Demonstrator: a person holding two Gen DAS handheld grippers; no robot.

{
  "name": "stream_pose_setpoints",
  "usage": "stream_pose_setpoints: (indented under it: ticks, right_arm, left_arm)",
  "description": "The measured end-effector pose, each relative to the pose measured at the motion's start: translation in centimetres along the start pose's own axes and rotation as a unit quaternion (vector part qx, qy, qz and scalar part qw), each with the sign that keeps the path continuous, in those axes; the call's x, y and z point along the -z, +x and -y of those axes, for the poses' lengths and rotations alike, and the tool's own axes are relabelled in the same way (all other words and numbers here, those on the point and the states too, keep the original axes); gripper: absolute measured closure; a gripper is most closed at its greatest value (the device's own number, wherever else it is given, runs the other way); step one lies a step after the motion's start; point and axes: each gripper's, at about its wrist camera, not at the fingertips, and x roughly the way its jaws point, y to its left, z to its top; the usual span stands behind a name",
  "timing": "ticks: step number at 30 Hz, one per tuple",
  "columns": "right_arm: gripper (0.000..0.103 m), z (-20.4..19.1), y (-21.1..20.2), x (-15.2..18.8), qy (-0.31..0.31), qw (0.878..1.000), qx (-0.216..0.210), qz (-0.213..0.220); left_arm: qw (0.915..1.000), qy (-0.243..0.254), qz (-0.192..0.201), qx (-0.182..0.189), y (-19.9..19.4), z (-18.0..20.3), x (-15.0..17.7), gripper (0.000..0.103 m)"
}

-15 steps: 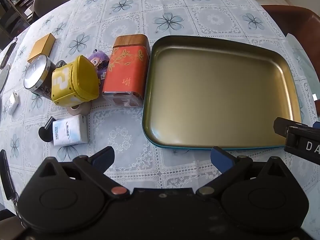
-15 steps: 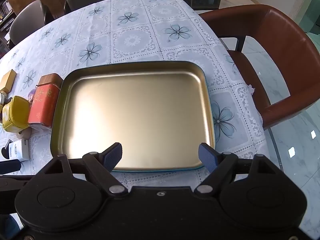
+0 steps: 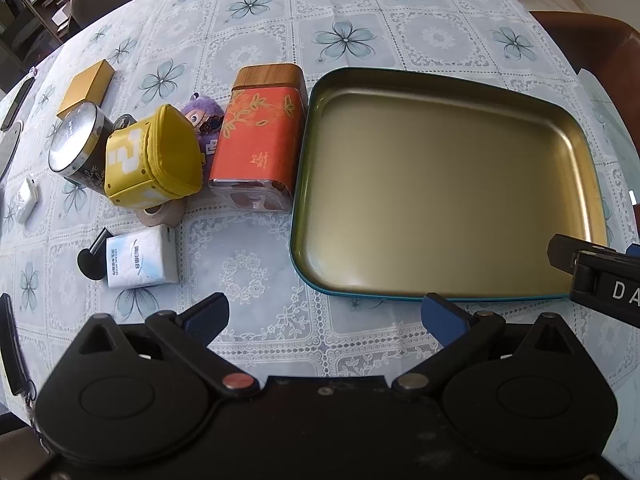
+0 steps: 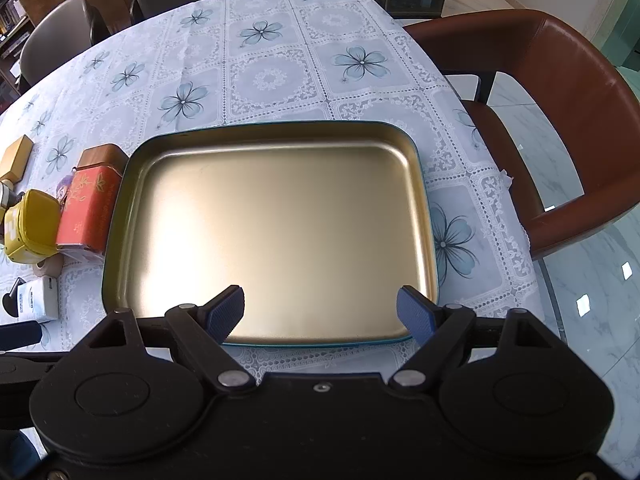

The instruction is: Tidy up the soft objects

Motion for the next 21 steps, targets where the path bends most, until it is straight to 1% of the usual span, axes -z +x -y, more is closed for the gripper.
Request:
stream_pose_setpoints:
  ticks: [21]
  right_arm:
    - [0.024, 0.13, 0.39, -0.11, 0.001, 1.0, 0.0, -0.004]
  left_arm:
    - [1.0, 0.0, 0.002, 0.003, 0.24, -0.16, -0.3, 0.0]
